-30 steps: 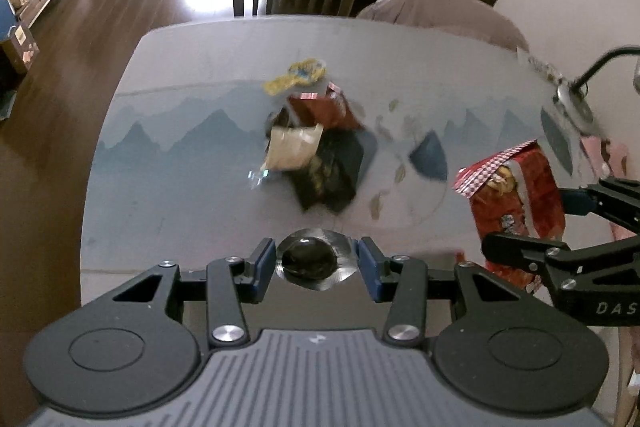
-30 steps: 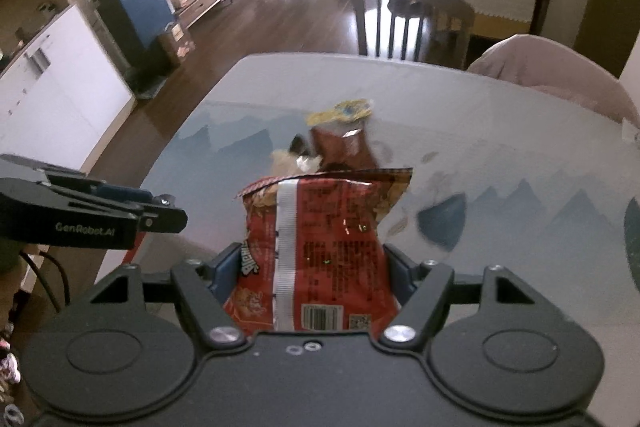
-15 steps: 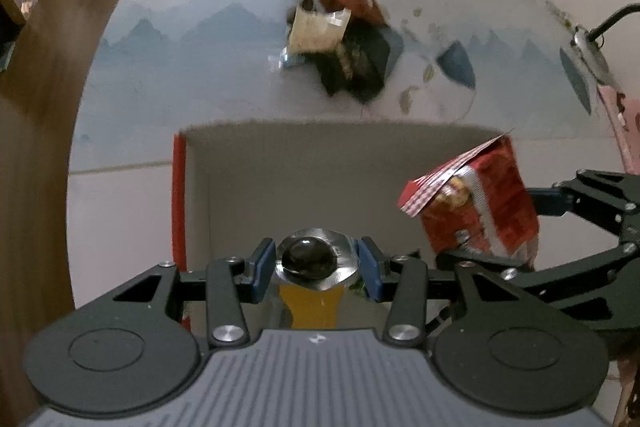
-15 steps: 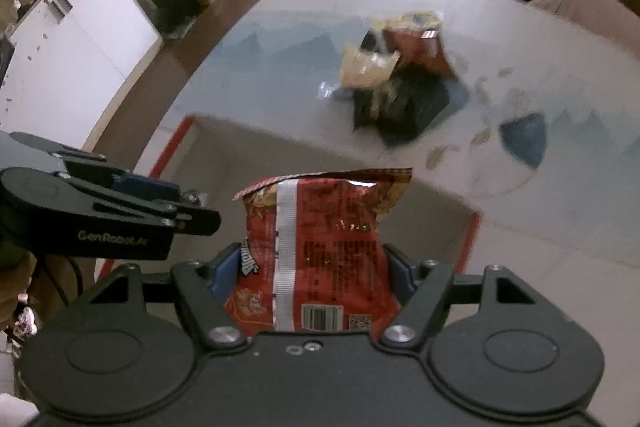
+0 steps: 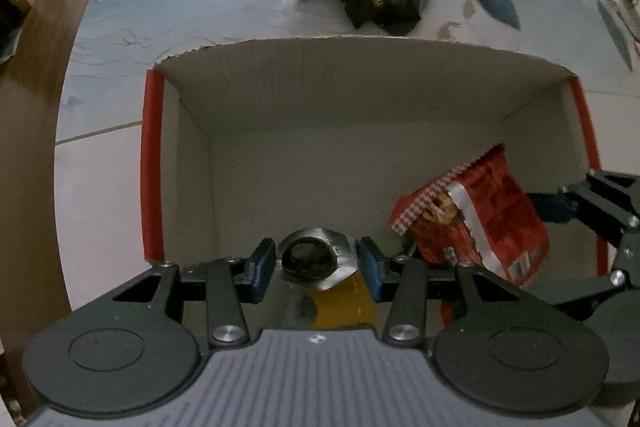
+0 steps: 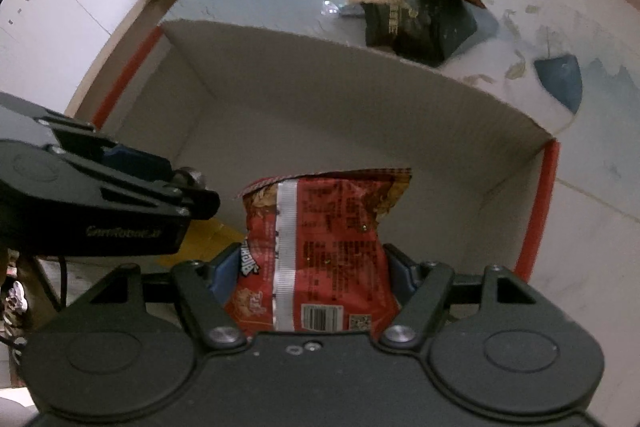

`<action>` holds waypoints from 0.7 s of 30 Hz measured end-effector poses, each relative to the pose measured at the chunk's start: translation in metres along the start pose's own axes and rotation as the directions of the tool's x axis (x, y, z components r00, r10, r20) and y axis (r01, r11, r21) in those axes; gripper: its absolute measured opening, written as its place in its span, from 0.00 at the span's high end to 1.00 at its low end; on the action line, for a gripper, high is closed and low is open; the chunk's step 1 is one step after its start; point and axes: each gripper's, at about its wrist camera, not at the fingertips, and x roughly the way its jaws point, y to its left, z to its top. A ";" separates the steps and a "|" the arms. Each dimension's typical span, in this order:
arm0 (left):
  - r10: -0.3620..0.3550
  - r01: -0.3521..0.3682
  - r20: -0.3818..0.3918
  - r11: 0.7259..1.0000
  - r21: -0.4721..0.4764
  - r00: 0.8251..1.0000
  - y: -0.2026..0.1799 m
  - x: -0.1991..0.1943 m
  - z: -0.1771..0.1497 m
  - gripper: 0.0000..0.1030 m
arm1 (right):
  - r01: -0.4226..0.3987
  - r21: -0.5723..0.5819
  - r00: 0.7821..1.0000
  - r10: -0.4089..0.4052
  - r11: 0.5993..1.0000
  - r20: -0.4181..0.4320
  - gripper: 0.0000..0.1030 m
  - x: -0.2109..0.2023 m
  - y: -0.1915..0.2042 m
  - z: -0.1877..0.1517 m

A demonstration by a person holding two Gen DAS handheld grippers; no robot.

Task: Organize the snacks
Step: 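Carry both snacks into the box and open both tools to release them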

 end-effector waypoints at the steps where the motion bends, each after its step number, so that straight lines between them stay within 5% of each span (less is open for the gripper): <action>1: 0.003 -0.003 -0.004 1.000 0.004 1.000 -0.001 0.002 0.000 0.57 | 0.001 -0.001 1.000 -0.001 1.000 -0.002 0.30 0.002 0.000 -0.001; 11: -0.012 0.012 -0.082 1.000 -0.006 0.997 -0.001 0.023 0.003 0.56 | 0.006 -0.003 1.000 -0.006 1.000 -0.014 0.29 0.014 0.000 -0.004; 21: -0.015 0.013 -0.061 1.000 -0.020 0.998 0.000 0.015 0.002 0.49 | -0.015 0.006 1.000 0.015 1.000 0.009 0.26 0.007 -0.004 -0.004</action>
